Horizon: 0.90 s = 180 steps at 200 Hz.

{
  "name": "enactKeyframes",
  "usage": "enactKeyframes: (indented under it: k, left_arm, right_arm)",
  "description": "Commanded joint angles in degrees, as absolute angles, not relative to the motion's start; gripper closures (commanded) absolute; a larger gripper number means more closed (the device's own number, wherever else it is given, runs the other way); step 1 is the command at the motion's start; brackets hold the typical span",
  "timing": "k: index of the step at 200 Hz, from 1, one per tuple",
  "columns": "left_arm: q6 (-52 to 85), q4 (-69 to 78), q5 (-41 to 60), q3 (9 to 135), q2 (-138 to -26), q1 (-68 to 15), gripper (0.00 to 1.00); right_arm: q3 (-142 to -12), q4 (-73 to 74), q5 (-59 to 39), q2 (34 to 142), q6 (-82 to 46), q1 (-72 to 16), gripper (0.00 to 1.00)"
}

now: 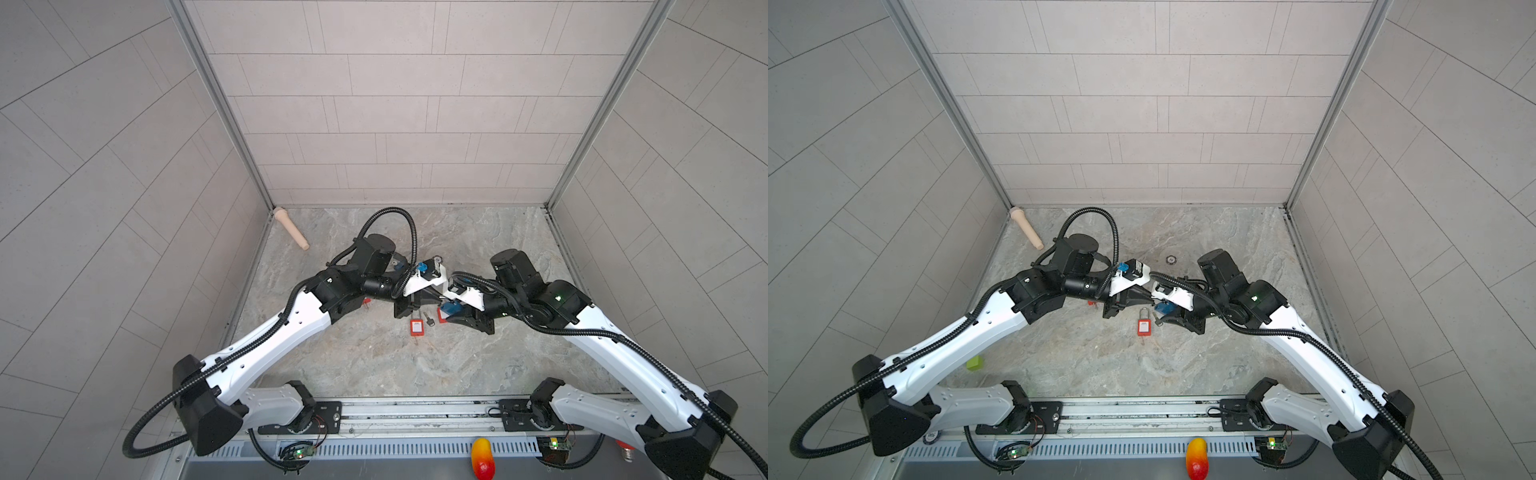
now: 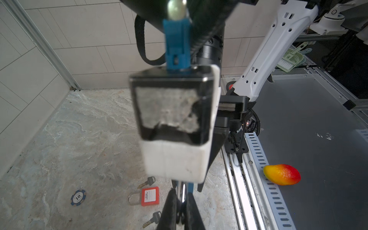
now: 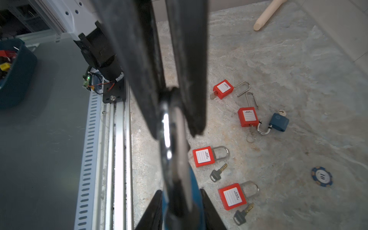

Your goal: Lock with the key

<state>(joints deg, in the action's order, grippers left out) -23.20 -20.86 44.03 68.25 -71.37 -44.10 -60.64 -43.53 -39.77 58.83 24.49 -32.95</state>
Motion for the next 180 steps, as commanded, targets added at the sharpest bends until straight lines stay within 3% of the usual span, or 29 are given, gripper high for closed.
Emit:
enactKeyframes:
  k: [1, 38, 98, 118, 154, 180]
  left_arm:
    - [-18.83, -11.95, 46.78, 66.72, -68.72, -42.59, 1.00]
    - [-15.41, -6.37, 49.16, 64.61, -67.97, -42.43, 1.00]
    - [-12.35, -2.20, 52.12, 62.93, -67.86, -42.45, 1.00]
    - [-12.31, -2.24, 52.18, 62.36, -67.50, -42.45, 1.00]
    - [-12.56, -2.28, 51.50, 61.66, -66.97, -42.42, 1.00]
    - [-12.79, -2.20, 51.35, 61.64, -67.23, -42.54, 1.00]
  right_arm:
    - [-58.88, -43.19, -36.04, 54.34, 22.77, -32.90, 0.59]
    - [-53.88, -38.56, -33.10, 48.30, 18.72, -32.61, 0.50]
    - [-53.28, -34.22, -32.77, 48.57, 18.52, -32.46, 0.50]
    - [-54.25, -33.49, -33.94, 49.43, 18.91, -32.45, 0.53]
    - [-55.32, -33.23, -36.40, 50.18, 19.45, -32.43, 0.69]
    - [-56.38, -33.18, -38.17, 50.28, 19.26, -32.44, 0.72]
